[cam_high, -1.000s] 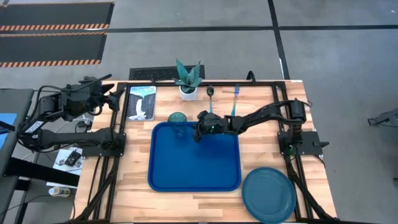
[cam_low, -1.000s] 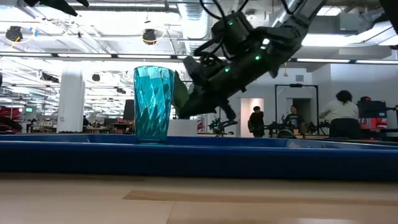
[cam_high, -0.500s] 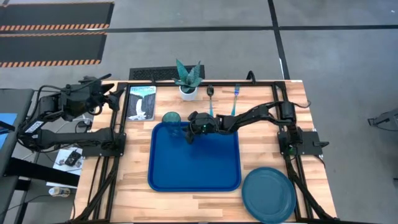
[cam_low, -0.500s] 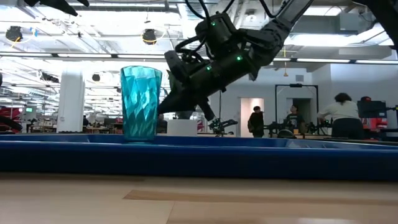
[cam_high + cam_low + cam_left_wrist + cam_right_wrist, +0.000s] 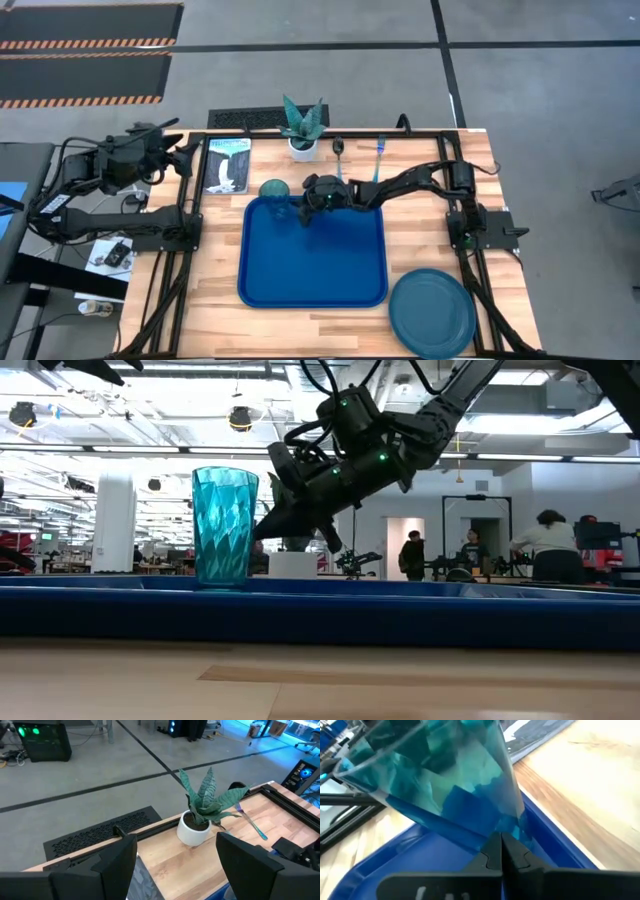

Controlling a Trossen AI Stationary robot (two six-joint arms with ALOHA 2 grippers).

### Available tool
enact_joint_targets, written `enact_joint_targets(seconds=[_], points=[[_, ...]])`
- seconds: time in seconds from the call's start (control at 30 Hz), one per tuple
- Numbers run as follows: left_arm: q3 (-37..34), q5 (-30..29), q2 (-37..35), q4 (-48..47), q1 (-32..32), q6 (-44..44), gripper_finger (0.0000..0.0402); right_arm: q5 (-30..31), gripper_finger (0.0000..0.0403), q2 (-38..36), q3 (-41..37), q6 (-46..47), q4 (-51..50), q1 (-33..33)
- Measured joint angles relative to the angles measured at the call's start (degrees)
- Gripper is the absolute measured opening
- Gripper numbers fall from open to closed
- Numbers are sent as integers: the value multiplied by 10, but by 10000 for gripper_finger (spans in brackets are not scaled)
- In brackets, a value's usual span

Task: Pick and place plate/cup/fork/spoon on tray
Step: Put the blue glass on the blue tray, then put the blue plate on the blue tray on the bottom of the blue glass

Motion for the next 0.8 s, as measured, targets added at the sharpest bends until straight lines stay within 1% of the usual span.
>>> enact_joint_targets(seconds=[0.33, 0.47, 0.53, 0.6, 0.67, 0.73, 0.8], points=[[0, -4, 0, 0, 0, 0, 261, -4, 7, 0, 26, -15, -2, -1], [0, -4, 0, 2, 0, 0, 261, -5, 7, 0, 27, -15, 16, -8], [0, -4, 0, 9, 0, 0, 261, -5, 8, -1, 31, -15, 4, -15], [0, -1, 0, 14, 0, 0, 261, -10, 13, -12, 31, -21, -38, -22], [0, 3, 0, 13, 0, 0, 261, -28, 21, -43, 30, -40, -95, -32], [0, 7, 0, 13, 0, 0, 261, -36, 30, -96, 31, -56, -187, -41], [0, 11, 0, 13, 0, 1, 261, -35, 40, -153, 33, -63, -304, -48]])
